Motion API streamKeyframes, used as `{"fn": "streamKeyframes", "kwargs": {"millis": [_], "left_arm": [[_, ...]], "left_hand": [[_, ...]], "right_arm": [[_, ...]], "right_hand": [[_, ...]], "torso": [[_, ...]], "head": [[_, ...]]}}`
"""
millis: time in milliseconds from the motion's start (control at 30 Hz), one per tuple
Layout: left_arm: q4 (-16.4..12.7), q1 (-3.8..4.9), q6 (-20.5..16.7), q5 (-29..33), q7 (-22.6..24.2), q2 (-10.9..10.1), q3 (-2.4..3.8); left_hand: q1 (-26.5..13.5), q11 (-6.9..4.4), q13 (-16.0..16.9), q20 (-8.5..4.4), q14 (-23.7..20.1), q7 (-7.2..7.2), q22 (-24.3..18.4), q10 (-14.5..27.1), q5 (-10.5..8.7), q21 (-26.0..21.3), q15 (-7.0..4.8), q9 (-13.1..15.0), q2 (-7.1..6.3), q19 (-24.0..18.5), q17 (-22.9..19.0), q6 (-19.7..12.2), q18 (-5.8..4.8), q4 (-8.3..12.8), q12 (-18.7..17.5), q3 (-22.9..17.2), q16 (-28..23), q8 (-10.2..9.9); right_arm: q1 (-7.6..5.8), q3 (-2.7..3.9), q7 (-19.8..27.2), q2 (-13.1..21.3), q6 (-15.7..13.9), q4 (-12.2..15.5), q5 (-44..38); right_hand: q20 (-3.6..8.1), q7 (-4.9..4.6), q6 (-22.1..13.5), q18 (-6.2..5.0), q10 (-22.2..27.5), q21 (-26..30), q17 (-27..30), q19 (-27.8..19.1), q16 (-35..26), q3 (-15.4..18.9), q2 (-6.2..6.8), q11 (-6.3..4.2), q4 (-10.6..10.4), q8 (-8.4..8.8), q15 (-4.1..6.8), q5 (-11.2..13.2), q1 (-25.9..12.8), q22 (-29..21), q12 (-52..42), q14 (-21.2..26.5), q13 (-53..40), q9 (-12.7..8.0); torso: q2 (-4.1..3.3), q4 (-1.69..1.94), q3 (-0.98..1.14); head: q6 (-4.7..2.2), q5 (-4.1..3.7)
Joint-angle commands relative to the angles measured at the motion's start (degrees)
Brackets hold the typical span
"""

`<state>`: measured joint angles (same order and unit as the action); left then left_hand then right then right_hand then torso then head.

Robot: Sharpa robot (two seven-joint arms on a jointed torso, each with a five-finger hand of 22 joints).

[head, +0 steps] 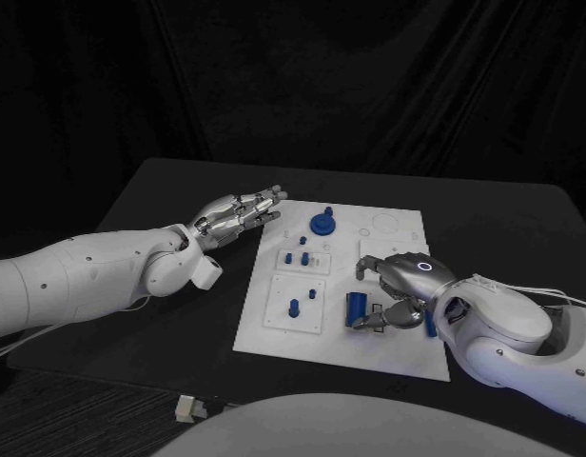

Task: Assemble the parts on the task board

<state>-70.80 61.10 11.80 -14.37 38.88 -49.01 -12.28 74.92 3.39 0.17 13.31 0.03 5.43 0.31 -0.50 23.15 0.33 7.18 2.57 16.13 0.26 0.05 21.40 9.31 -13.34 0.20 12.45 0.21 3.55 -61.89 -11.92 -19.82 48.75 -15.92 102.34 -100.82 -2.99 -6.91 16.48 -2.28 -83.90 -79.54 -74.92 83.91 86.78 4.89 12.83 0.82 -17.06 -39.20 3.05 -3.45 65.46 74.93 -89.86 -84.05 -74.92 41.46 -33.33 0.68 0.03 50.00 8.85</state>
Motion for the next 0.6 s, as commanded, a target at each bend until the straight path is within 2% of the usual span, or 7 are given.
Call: {"fn": "streamKeyframes", "kwargs": {"millis": [33,167,400,467,533,600], "left_arm": [[-0.12,-0.08,0.85,0.36,3.65,0.09,0.06],[-0.10,-0.09,0.99,0.35,3.54,0.10,0.06],[-0.07,-0.11,1.27,0.35,3.34,0.12,0.06],[-0.07,-0.11,1.33,0.35,3.30,0.13,0.06],[-0.05,-0.12,1.37,0.35,3.28,0.13,0.06],[-0.05,-0.12,1.39,0.35,3.26,0.14,0.06]], "left_hand": [[0.55,0.33,-0.02,0.47,-0.03,0.16,0.06,0.05,0.33,-0.14,0.31,0.06,-0.03,-0.05,-0.05,0.30,0.86,0.32,-0.06,0.11,-0.21,0.19],[0.55,0.33,-0.02,0.47,-0.03,0.16,0.06,0.05,0.33,-0.14,0.31,0.06,-0.03,-0.05,-0.05,0.30,0.86,0.32,-0.06,0.11,-0.21,0.19],[0.57,0.36,-0.02,0.47,-0.03,0.19,0.07,0.06,0.35,-0.14,0.31,0.06,-0.03,-0.05,-0.05,0.31,0.86,0.36,-0.06,0.10,-0.21,0.20],[0.58,0.38,-0.02,0.47,-0.03,0.20,0.07,0.06,0.36,-0.13,0.31,0.06,-0.02,-0.05,-0.05,0.31,0.87,0.38,-0.07,0.09,-0.21,0.20],[0.58,0.38,-0.02,0.47,-0.03,0.20,0.07,0.06,0.36,-0.13,0.31,0.06,-0.02,-0.05,-0.05,0.31,0.87,0.38,-0.07,0.09,-0.21,0.20],[0.58,0.38,-0.02,0.47,-0.03,0.20,0.07,0.06,0.36,-0.13,0.31,0.06,-0.02,-0.05,-0.05,0.31,0.87,0.38,-0.07,0.09,-0.21,0.20]], "right_arm": [[0.37,0.02,-3.12,-0.18,2.34,-0.11,-1.84],[0.72,0.02,-3.53,-0.39,3.19,-0.25,-1.88],[1.19,0.02,-3.61,-0.74,3.82,-0.44,-1.90],[1.29,0.02,-3.46,-0.85,3.76,-0.51,-1.90],[1.37,0.02,-3.22,-0.98,3.68,-0.57,-1.90],[1.42,0.02,-3.04,-1.10,3.63,-0.59,-1.90]], "right_hand": [[-0.48,-0.07,-0.56,-0.43,-6.10,0.48,-8.12,1.04,-0.28,-0.57,-0.54,0.49,-0.03,-1.08,-0.37,-0.16,0.53,11.37,-0.14,-4.41,-15.08,0.24],[-0.54,-0.08,-1.04,-0.54,-6.10,0.97,-7.81,0.84,-0.46,-0.71,-0.65,0.57,-0.02,-2.47,-0.44,-0.36,0.66,11.21,-0.14,-4.33,-15.08,0.52],[-0.62,0.12,-2.02,-0.75,-6.10,2.02,-7.31,0.45,-0.76,-1.51,-1.62,0.56,0.07,-7.40,-0.46,-0.96,1.10,10.93,-0.14,-4.17,-15.08,1.73],[-0.61,0.23,-2.37,-0.74,-6.10,2.04,-7.32,0.48,-0.76,-1.98,-2.26,0.47,0.11,-9.03,-0.41,-1.91,1.45,10.95,-0.14,-4.17,-15.08,2.08],[-0.51,0.39,-2.78,-0.76,-6.10,2.12,-7.34,0.50,-0.75,-2.44,-2.92,0.33,0.22,-10.96,-0.37,-4.34,1.78,10.96,-0.14,-4.18,-15.08,2.40],[-0.48,0.48,-3.00,-0.74,-6.10,2.10,-7.41,0.54,-0.72,-2.66,-3.28,0.28,0.25,-11.84,-0.26,-5.62,1.98,10.99,-0.14,-4.20,-15.08,2.46]], "torso": [[-0.03,0.03,-0.01],[-0.03,0.02,0.00],[-0.03,0.00,0.00],[-0.03,0.01,0.00],[-0.03,0.01,0.00],[-0.04,0.01,0.00]], "head": [[0.00,-0.10],[0.00,-0.07],[0.00,-0.12],[0.00,-0.15],[0.00,-0.15],[0.00,-0.13]]}}
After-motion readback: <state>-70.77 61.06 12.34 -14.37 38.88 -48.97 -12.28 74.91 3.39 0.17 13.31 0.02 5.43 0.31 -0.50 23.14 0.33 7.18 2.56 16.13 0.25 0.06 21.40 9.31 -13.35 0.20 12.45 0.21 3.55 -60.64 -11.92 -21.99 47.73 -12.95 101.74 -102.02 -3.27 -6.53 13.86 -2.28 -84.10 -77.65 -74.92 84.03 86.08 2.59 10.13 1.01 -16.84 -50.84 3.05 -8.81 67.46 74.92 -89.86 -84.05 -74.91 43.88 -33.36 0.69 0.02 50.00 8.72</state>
